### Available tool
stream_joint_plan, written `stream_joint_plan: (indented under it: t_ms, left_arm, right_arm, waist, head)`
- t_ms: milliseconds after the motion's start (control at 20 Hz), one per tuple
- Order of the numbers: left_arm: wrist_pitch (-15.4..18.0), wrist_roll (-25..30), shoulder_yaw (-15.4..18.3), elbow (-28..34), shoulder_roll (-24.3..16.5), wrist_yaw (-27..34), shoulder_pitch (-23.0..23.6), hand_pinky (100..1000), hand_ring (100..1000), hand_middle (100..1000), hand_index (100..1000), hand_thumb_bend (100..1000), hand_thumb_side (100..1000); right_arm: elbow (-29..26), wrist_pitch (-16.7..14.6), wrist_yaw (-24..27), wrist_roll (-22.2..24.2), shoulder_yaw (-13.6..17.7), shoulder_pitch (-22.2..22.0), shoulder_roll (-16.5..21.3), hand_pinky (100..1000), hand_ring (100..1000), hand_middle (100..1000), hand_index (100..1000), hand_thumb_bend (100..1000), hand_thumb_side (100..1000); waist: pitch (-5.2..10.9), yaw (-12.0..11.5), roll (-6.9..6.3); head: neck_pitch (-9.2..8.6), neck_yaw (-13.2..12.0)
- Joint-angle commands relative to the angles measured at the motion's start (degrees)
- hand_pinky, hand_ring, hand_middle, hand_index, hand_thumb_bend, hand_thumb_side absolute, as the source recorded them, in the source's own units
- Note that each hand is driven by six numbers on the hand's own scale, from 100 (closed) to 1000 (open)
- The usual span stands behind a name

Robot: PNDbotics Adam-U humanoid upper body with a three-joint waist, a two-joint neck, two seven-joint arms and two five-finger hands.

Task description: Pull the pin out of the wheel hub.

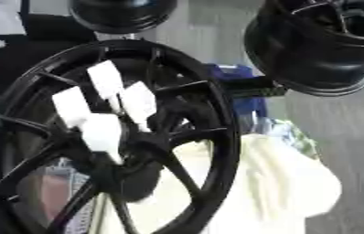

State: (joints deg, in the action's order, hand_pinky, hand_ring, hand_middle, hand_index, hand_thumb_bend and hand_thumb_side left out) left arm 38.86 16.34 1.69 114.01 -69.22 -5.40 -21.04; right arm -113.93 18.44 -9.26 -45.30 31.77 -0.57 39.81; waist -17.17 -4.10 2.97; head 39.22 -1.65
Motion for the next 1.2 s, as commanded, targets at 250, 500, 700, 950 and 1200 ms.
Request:
stream_joint_plan:
  t_ms: [250, 500, 700, 950, 1200]
  left_arm:
    - [0.86, 10.16, -4.01, 0.58, -5.52, -0.62, -5.04, 843, 813, 744, 863, 274, 320]
    - [1.06, 15.41, -7.46, 0.58, -6.01, -0.17, -9.25, 844, 815, 746, 866, 301, 327]
    - [-0.33, 18.66, -10.85, 0.58, -5.02, 0.65, -13.54, 839, 801, 712, 870, 332, 295]
    - [-4.69, 23.23, -15.51, 0.58, -3.01, 0.86, -18.72, 836, 789, 692, 852, 361, 259]
    - [-8.32, 27.75, -19.64, 0.58, -0.30, 1.04, -22.54, 836, 785, 690, 884, 396, 261]
  right_arm:
    - [-0.66, 5.84, 0.26, -6.67, 1.01, 0.16, 0.66, 470, 652, 680, 801, 362, 213]
    - [-0.66, 5.44, 0.58, -6.67, 0.89, 0.46, 0.50, 468, 650, 679, 801, 362, 213]
    - [-0.66, 5.15, 0.84, -6.67, 0.70, 0.68, 0.35, 468, 649, 679, 801, 361, 214]
    - [-0.66, 4.92, 0.98, -6.67, 0.58, 0.75, 0.08, 466, 646, 677, 800, 360, 216]
    - [-0.66, 4.54, 1.18, -6.67, 0.56, 1.09, -0.06, 465, 644, 675, 800, 358, 217]
  waist:
    - [0.49, 0.70, -0.06]
    - [0.49, 1.02, -0.10]
    - [0.72, 1.37, -0.14]
    - [1.00, 1.77, -0.27]
    - [1.20, 2.01, -0.46]
  head:
    - [-1.14, 0.54]
    - [-1.24, 0.20]
    - [-1.20, -0.05]
    - [-1.19, -0.34]
    - [-1.12, -0.50]
